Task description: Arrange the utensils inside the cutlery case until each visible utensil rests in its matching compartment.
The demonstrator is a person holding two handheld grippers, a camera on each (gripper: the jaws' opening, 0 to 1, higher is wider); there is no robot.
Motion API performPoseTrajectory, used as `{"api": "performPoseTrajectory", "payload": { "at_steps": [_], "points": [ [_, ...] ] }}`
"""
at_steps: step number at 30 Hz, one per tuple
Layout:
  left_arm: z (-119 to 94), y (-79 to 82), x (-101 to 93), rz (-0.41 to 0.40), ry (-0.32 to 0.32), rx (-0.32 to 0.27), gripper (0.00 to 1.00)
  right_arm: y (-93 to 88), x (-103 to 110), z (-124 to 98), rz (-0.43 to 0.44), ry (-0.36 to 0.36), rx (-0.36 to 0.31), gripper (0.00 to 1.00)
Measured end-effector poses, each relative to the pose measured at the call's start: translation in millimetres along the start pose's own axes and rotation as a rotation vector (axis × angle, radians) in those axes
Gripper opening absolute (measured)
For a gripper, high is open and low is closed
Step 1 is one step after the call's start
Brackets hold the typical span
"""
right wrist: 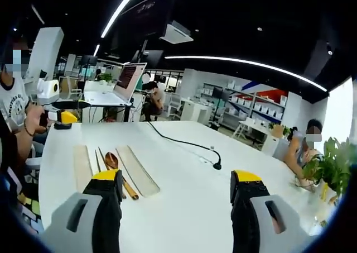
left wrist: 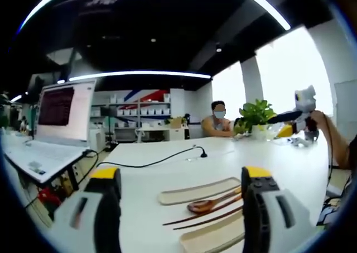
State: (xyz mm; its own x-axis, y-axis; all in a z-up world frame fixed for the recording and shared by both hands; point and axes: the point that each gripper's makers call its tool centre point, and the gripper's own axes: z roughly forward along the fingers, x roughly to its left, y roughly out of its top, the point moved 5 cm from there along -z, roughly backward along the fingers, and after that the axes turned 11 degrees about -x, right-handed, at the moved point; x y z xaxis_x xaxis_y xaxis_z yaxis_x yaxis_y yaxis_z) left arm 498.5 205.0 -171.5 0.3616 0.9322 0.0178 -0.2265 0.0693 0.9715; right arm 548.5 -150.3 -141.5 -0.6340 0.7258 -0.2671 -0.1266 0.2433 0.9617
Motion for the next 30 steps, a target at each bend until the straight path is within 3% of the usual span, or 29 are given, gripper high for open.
{"api": "performPoseTrajectory", "payload": {
  "at_steps": [10, 24, 30],
  "points": [
    [4.9, -2.1, 2.5, 0.014, -0.029, 0.035, 0.91, -0.8, 8.7, 15.0, -0.020, 0.059, 0.027, 0.79],
    [20.3, -4.9, -3.1, 0.039, -0.160, 0.142, 0.78, -10.2, 16.9, 29.2, 0.003, 0.129, 0.067, 0.73],
    [31.3, -8.1, -5.2, 0.102, -0.208, 0.194, 0.76, -16.9, 18.3, 32.1, 0.008, 0.142, 0.088, 0.72]
  ]
}}
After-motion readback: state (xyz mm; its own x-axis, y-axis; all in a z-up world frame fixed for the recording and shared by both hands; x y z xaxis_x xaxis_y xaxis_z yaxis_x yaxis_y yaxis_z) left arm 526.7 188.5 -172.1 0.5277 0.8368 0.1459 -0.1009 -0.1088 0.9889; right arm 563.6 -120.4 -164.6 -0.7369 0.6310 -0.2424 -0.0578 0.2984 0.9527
